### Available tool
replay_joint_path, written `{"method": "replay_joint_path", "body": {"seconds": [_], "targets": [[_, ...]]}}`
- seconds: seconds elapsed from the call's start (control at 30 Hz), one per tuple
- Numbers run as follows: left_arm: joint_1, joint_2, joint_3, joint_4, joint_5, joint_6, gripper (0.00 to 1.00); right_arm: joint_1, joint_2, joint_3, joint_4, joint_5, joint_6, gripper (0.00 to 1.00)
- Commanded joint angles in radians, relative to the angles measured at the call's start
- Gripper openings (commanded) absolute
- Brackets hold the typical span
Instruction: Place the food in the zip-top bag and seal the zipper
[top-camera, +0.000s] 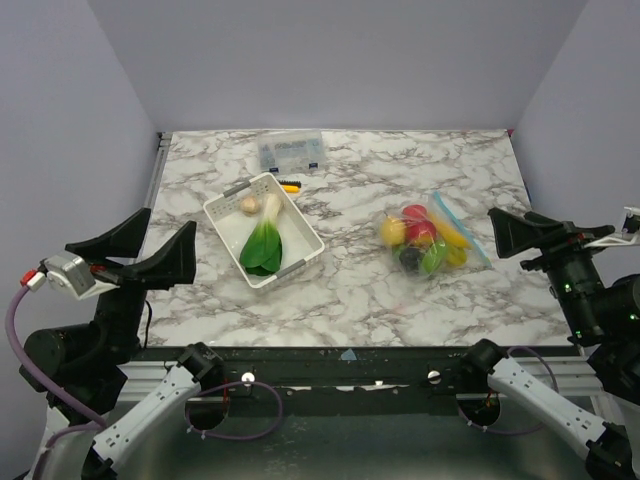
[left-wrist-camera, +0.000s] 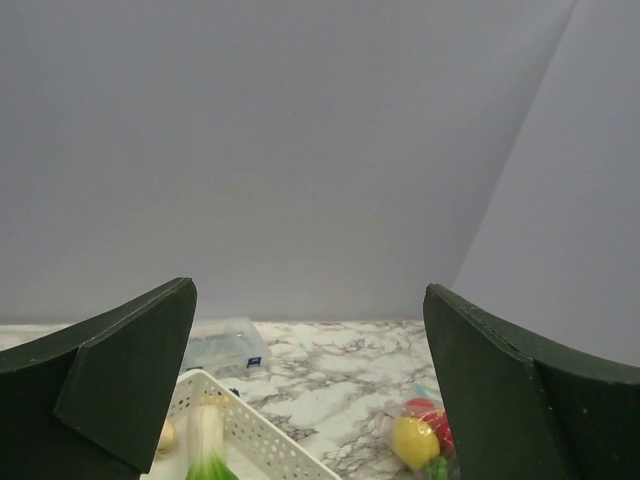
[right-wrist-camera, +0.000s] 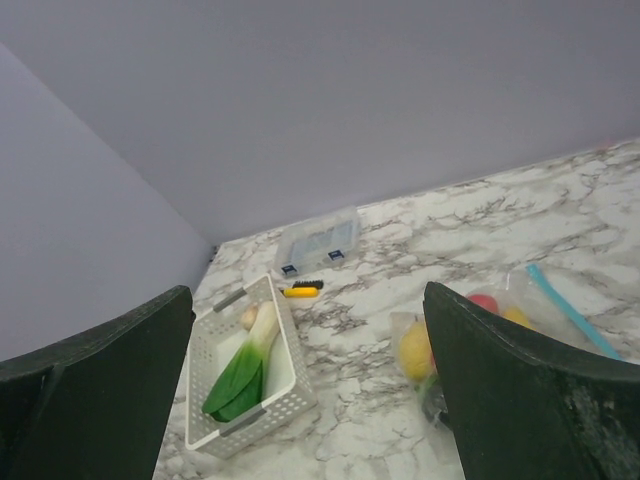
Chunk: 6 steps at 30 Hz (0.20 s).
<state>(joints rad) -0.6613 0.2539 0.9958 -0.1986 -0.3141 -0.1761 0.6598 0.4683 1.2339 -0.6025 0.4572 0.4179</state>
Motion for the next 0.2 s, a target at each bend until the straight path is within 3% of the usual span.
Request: {"method": "replay_joint_path", "body": {"seconds": [0.0, 0.17], "targets": [[0.004, 0.012, -0.003, -0.032, -0.034, -0.003, 0.99, -0.002, -0.006, -0.014, 0.027, 0.033, 0.003, 1.00], [0.004, 0.024, -0.004, -0.031, -0.031, -0.017, 0.99, -0.002, 0.011, -0.001, -0.002, 0.071, 0.004, 1.00]]}}
